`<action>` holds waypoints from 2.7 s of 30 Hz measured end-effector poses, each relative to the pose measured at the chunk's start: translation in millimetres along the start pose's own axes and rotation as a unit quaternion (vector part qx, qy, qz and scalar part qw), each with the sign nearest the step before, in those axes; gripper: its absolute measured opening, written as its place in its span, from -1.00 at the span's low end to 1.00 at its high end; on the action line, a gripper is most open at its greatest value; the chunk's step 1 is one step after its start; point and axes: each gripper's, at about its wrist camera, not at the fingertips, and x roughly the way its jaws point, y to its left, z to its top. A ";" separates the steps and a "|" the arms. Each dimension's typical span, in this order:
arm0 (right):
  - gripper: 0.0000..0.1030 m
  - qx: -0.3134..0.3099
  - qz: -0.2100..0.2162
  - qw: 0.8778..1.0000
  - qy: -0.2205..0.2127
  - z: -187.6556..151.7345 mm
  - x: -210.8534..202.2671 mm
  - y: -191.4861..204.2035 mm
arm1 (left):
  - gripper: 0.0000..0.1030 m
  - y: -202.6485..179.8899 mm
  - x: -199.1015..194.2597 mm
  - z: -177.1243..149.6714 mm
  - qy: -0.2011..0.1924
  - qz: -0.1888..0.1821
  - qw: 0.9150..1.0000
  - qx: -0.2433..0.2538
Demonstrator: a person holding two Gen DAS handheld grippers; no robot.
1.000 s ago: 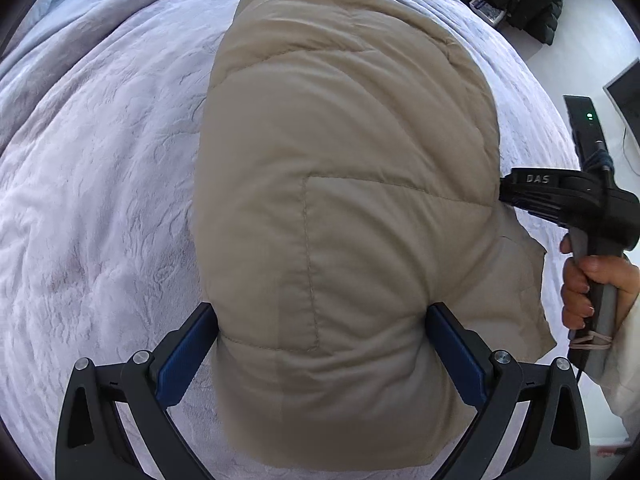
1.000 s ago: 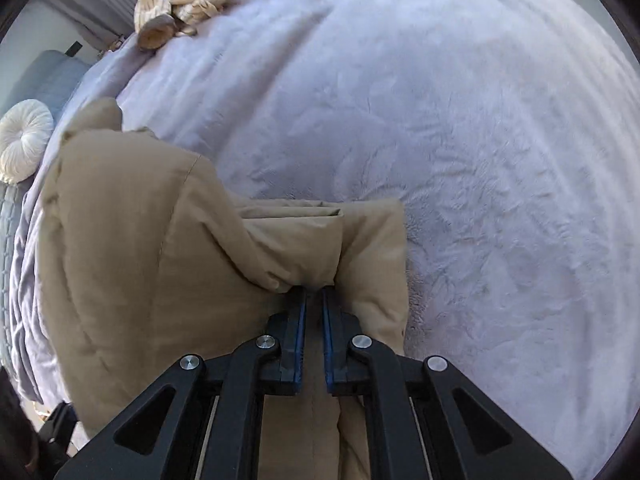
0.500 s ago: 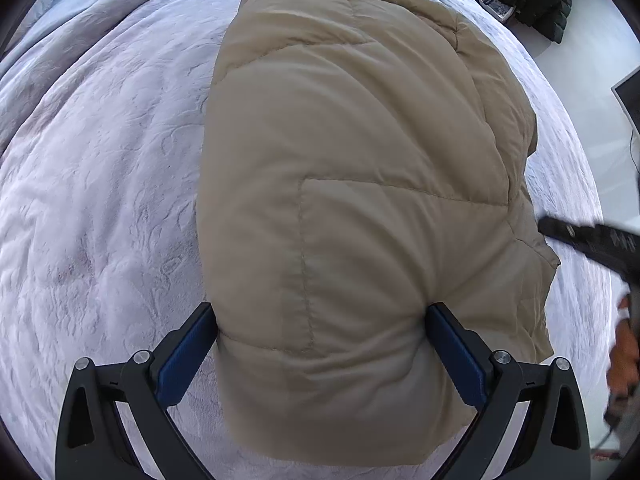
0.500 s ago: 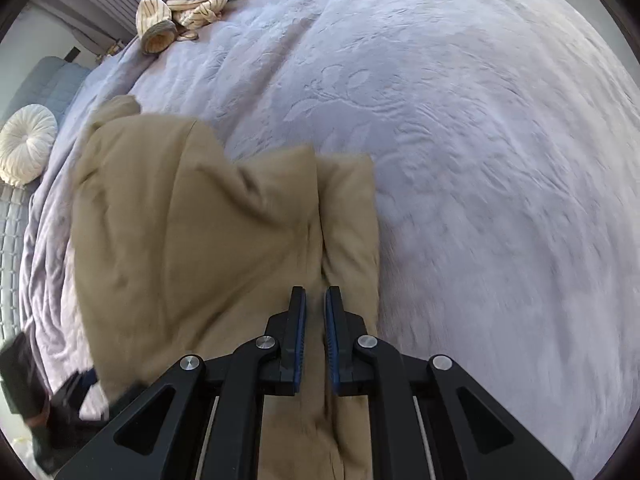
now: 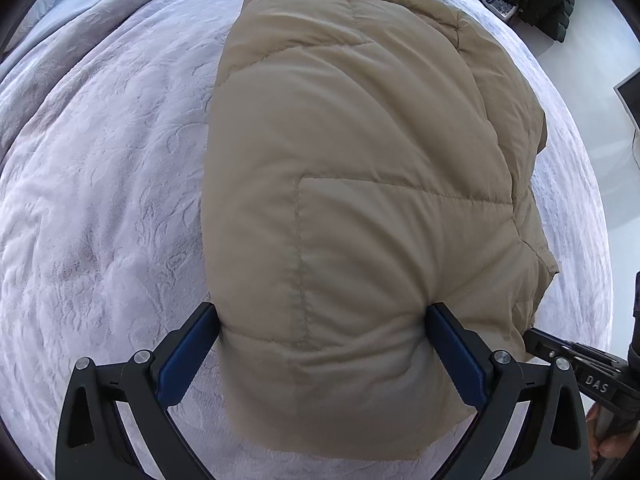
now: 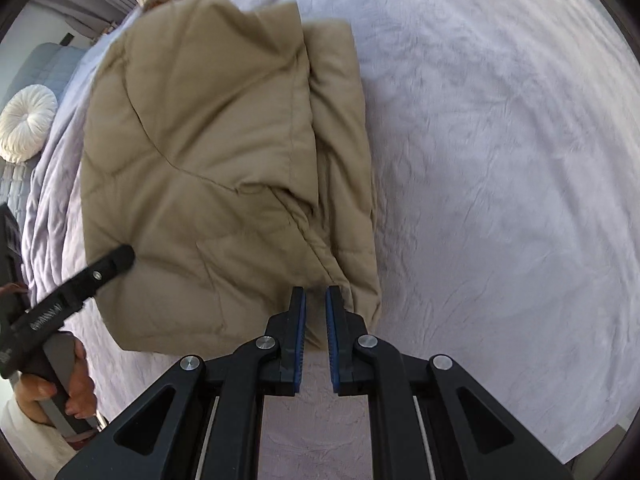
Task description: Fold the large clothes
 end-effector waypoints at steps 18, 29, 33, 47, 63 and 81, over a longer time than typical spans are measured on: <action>-0.78 -0.003 0.001 1.000 -0.004 -0.6 -32.8 16.9 | 0.99 0.9 -66.7 -17.8 -0.033 0.012 0.999 0.009; -0.78 -0.007 0.003 1.000 -0.026 -13.4 -55.2 48.7 | 0.99 18.6 -118.6 -35.8 -0.075 0.011 0.997 0.000; -0.78 -0.009 -0.004 0.999 -0.033 -17.2 -62.1 60.4 | 0.99 22.0 -129.3 -38.5 -0.085 0.039 0.996 0.006; 0.63 -0.030 -0.030 0.995 -0.093 -28.2 -101.9 91.7 | 0.99 13.5 -167.7 -53.9 -0.121 0.077 0.990 0.008; 0.99 -0.061 -0.063 0.981 -0.173 -55.1 -150.2 90.5 | 0.99 -23.0 -199.4 -84.1 -0.134 0.095 0.986 0.005; 0.99 -0.070 -0.069 0.977 -0.187 -72.4 -169.3 92.5 | 0.99 -28.0 -214.5 -100.3 -0.138 0.106 0.985 0.004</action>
